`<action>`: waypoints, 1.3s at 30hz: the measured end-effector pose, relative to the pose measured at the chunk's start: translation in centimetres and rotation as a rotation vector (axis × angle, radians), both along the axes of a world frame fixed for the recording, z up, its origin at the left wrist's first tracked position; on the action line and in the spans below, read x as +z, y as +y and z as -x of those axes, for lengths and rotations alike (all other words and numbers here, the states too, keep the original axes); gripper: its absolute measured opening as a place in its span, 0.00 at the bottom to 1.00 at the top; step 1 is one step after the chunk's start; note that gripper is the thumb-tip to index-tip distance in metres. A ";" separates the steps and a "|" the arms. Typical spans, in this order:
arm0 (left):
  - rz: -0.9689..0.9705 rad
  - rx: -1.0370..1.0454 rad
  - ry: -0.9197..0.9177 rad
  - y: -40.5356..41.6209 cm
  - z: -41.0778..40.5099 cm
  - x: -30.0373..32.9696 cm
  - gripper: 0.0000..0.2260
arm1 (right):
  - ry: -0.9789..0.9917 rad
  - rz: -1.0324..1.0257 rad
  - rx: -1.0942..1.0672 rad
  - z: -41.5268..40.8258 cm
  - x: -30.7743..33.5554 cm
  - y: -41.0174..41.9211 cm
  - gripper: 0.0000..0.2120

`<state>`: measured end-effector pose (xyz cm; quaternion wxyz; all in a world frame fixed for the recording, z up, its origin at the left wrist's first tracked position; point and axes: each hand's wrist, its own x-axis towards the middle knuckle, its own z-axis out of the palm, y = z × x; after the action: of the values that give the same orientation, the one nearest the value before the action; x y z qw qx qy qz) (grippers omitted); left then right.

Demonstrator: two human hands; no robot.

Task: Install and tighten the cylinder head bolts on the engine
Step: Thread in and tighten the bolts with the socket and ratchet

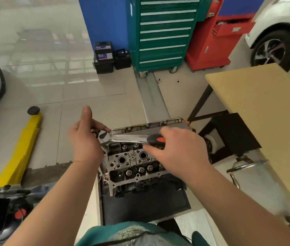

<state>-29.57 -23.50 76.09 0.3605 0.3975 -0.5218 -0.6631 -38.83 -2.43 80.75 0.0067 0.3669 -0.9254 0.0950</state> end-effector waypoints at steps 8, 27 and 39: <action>0.054 -0.126 -0.039 -0.1 -0.3 1.0 0.32 | 0.009 -0.034 -0.045 0.8 -0.5 -0.2 0.27; 0.160 -0.267 0.018 -1.4 0.9 -0.3 0.27 | 0.139 0.005 -0.041 1.3 -1.5 -0.3 0.31; 0.211 -0.440 0.050 -2.4 -0.6 0.0 0.27 | -0.007 -0.059 -0.117 -2.9 0.2 0.3 0.32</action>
<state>-29.00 -25.90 76.10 0.2598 0.2182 -0.6531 -0.6770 -35.97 -2.09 80.95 -0.0018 0.3121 -0.9476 0.0686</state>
